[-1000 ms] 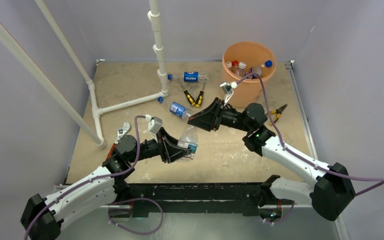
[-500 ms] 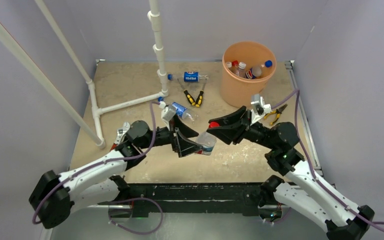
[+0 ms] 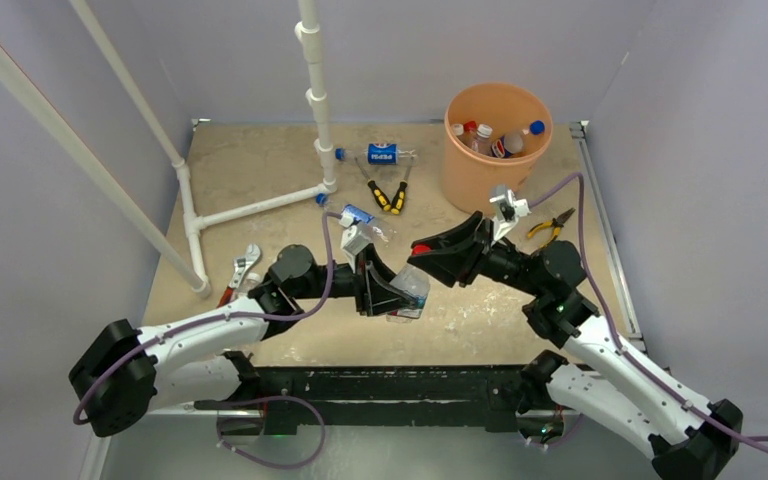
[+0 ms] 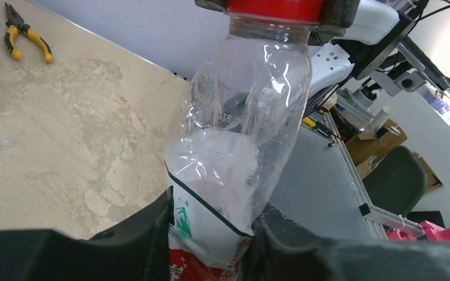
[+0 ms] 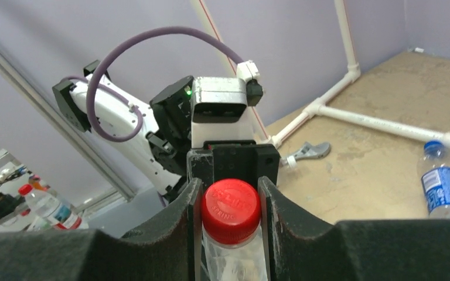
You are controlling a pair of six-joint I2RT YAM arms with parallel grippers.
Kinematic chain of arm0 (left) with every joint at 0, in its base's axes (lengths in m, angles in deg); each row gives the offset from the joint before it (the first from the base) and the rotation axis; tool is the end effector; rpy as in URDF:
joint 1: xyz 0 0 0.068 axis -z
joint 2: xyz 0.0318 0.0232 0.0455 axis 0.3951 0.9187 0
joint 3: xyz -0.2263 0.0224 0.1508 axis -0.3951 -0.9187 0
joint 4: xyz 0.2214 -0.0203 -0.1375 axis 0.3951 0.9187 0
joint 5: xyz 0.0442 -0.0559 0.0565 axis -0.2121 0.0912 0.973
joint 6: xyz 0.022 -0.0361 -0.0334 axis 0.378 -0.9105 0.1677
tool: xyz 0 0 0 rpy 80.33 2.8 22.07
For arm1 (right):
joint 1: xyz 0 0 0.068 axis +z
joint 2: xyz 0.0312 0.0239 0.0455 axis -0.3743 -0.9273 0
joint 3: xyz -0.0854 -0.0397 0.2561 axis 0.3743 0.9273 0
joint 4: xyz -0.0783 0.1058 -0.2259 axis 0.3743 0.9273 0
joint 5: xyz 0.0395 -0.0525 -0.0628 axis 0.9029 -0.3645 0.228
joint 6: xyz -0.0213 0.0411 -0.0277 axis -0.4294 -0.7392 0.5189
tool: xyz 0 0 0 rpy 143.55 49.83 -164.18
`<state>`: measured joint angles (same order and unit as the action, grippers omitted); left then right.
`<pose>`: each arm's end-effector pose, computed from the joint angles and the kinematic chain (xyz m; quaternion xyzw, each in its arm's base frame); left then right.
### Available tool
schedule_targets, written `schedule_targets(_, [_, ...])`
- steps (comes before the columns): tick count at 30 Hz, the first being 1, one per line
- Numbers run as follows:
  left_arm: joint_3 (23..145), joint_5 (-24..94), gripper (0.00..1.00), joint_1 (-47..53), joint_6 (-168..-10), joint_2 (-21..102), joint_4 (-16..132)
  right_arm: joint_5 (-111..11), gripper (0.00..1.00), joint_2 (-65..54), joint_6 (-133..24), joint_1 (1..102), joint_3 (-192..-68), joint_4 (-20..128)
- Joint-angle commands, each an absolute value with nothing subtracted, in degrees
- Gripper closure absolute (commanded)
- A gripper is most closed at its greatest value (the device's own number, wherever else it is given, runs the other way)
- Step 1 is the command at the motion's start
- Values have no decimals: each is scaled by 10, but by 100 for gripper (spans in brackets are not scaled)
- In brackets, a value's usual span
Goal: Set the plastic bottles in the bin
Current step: Place the plastic bottle in the trash bin.
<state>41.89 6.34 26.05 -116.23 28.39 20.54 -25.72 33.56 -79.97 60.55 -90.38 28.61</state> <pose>0.1405 -0.1964 0.2762 0.2962 0.6070 -0.6420 0.3628 0.1240 0.1230 0.3574 -0.2557 0.5478 0.5827 0.5431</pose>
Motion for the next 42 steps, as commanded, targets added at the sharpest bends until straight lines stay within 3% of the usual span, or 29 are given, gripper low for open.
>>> schedule_targets(1, [434, 89, 80, 264, -1150, 261, 180, -265, 73, 330, -800, 609, -928, 302])
schedule_targets(2, [434, 97, 86, 264, -1144, 255, 188, -267, 56, 331, -799, 609, -931, 314])
schedule_targets(3, [435, 104, 90, 264, -1139, 248, 196, -271, 47, 331, -799, 608, -933, 325])
schedule_targets(5, [436, 113, 100, 264, -1130, 238, 210, -282, 39, 333, -798, 609, -938, 346])
schedule_targets(15, [448, 109, 100, 266, -1128, 259, 224, -298, 38, 319, -821, 608, -946, 341])
schedule_targets(21, [452, 109, 100, 271, -1126, 265, 231, -319, 31, 304, -857, 608, -945, 298])
schedule_targets(23, [452, 113, 100, 273, -1124, 263, 236, -327, 34, 301, -864, 608, -946, 294])
schedule_targets(25, [453, 117, 100, 274, -1119, 260, 243, -323, 44, 297, -870, 608, -946, 288])
schedule_targets(29, [456, 131, 100, 276, -1107, 253, 265, -309, 87, 282, -873, 608, -952, 286])
schedule_targets(30, [458, 136, 96, 275, -1106, 251, 270, -304, 99, 281, -875, 608, -951, 284])
schedule_targets(33, [468, 175, 46, 275, -1106, 242, 307, -317, 100, 299, -862, 608, -958, 304])
schedule_targets(36, [476, 249, 13, 275, -1099, 212, 370, -425, 100, 329, -790, 608, -1019, 402])
schedule_targets(39, [473, 336, 7, 275, -1094, 160, 416, -617, 100, 349, -730, 608, -1095, 485])
schedule_targets(42, [452, 426, 4, 275, -1095, 91, 445, -774, 100, 349, -674, 608, -1139, 470])
